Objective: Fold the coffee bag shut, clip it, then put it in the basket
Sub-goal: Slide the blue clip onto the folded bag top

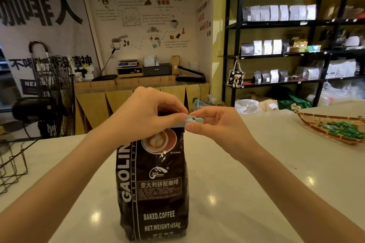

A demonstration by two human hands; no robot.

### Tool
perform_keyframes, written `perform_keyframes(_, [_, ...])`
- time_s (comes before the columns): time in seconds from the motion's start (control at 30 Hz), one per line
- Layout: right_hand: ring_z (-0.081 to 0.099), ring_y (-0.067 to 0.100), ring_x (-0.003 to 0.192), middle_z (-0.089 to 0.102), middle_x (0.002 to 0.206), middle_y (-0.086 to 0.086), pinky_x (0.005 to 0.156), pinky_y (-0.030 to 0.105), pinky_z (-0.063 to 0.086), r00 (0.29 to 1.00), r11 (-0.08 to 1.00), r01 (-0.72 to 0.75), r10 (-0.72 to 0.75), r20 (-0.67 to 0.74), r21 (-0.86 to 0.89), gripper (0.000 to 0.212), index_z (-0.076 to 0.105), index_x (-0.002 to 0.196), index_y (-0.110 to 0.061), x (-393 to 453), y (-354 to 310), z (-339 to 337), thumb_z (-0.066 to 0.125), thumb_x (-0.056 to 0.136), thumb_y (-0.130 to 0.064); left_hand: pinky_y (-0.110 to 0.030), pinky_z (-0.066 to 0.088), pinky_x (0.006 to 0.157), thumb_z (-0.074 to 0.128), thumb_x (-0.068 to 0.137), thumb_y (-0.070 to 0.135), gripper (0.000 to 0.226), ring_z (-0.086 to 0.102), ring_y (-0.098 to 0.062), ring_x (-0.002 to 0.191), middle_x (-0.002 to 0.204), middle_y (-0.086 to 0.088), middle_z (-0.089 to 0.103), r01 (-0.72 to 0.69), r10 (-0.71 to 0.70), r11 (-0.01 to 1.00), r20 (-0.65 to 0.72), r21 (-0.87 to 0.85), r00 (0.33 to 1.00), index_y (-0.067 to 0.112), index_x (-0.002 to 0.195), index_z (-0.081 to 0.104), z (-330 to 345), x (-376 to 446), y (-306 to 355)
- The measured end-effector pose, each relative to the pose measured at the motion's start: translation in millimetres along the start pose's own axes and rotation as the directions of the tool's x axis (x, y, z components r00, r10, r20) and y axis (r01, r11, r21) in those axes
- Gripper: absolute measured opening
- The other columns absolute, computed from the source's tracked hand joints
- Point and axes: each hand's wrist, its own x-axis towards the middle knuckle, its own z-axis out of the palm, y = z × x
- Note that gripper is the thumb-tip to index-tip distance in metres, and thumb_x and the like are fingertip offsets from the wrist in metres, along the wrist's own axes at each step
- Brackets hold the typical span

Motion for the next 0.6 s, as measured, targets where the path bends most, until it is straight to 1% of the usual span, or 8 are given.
perform_keyframes(0.07, [0.069,0.015,0.084,0.074,0.087,0.002,0.082,0.037,0.056,1.0,1.0,-0.003,0.003,-0.01,0.011,0.022,0.07,0.085,-0.022,0.1,0.9,0.5,0.073,0.064,-0.03,-0.015,0.054,0.073,0.061,0.069,0.045,0.031,0.065,0.002,0.08,0.084,0.008,0.072,0.006,-0.007,1.0,0.04,0.018,0.999,0.028,0.094,0.066,-1.8,-0.9,-0.9])
perform_keyframes(0.17, [0.069,0.012,0.082,0.072,0.081,-0.003,0.076,0.027,0.054,1.0,1.0,0.006,-0.006,-0.004,0.01,0.014,0.069,0.083,-0.025,0.2,1.4,0.9,0.073,0.069,-0.024,-0.019,0.055,0.075,0.066,0.071,0.036,0.025,0.065,0.001,0.082,0.088,0.008,0.072,0.002,-0.004,0.999,0.066,0.038,0.998,0.029,0.095,0.063,-4.1,-1.2,-2.9])
perform_keyframes(0.23, [0.069,0.01,0.081,0.072,0.078,-0.006,0.072,0.021,0.053,1.0,1.0,0.011,-0.011,-0.004,0.014,0.012,0.069,0.082,-0.025,-0.4,1.8,1.1,0.072,0.07,-0.023,-0.019,0.054,0.078,0.066,0.071,0.032,0.025,0.065,0.001,0.084,0.09,0.008,0.072,-0.003,0.001,1.0,0.076,0.023,0.997,0.027,0.095,0.064,-4.7,-0.8,-3.6])
perform_keyframes(0.33, [0.068,0.005,0.076,0.071,0.074,-0.01,0.066,0.012,0.052,1.0,0.999,0.017,-0.016,-0.015,0.03,0.012,0.069,0.081,-0.026,-1.2,1.9,1.1,0.072,0.07,-0.022,-0.013,0.05,0.081,0.066,0.072,0.029,0.027,0.062,0.005,0.089,0.091,0.011,0.069,-0.001,0.0,1.0,0.047,0.016,0.999,0.027,0.099,0.063,-2.2,-1.2,-4.0])
perform_keyframes(0.4, [0.068,0.005,0.076,0.071,0.073,-0.01,0.066,0.014,0.052,0.999,0.999,0.019,-0.018,-0.03,0.035,0.012,0.069,0.081,-0.027,-1.3,2.8,2.1,0.073,0.07,-0.023,-0.008,0.048,0.08,0.066,0.074,0.028,0.031,0.062,0.006,0.087,0.089,0.014,0.065,0.008,-0.009,0.999,0.03,0.047,1.0,0.028,0.104,0.06,0.1,-2.5,-3.7])
perform_keyframes(0.53, [0.068,0.011,0.081,0.071,0.078,-0.008,0.074,0.026,0.054,0.998,0.999,0.036,-0.035,-0.061,0.018,0.013,0.07,0.083,-0.026,-1.2,5.0,4.3,0.072,0.07,-0.025,-0.006,0.045,0.068,0.06,0.079,0.028,0.032,0.054,0.009,0.08,0.091,0.016,0.059,-0.019,0.01,0.985,0.057,0.17,0.998,0.024,0.11,0.058,3.0,-3.1,-1.1])
perform_keyframes(0.6, [0.068,0.011,0.08,0.071,0.078,-0.007,0.074,0.025,0.055,0.997,0.998,0.049,-0.046,-0.057,0.043,0.012,0.07,0.082,-0.025,-1.3,5.3,4.4,0.072,0.07,-0.023,-0.007,0.043,0.067,0.059,0.08,0.027,0.03,0.053,0.008,0.078,0.092,0.016,0.059,-0.034,0.021,0.98,0.067,0.196,0.998,0.023,0.11,0.059,4.2,-2.5,-0.2])
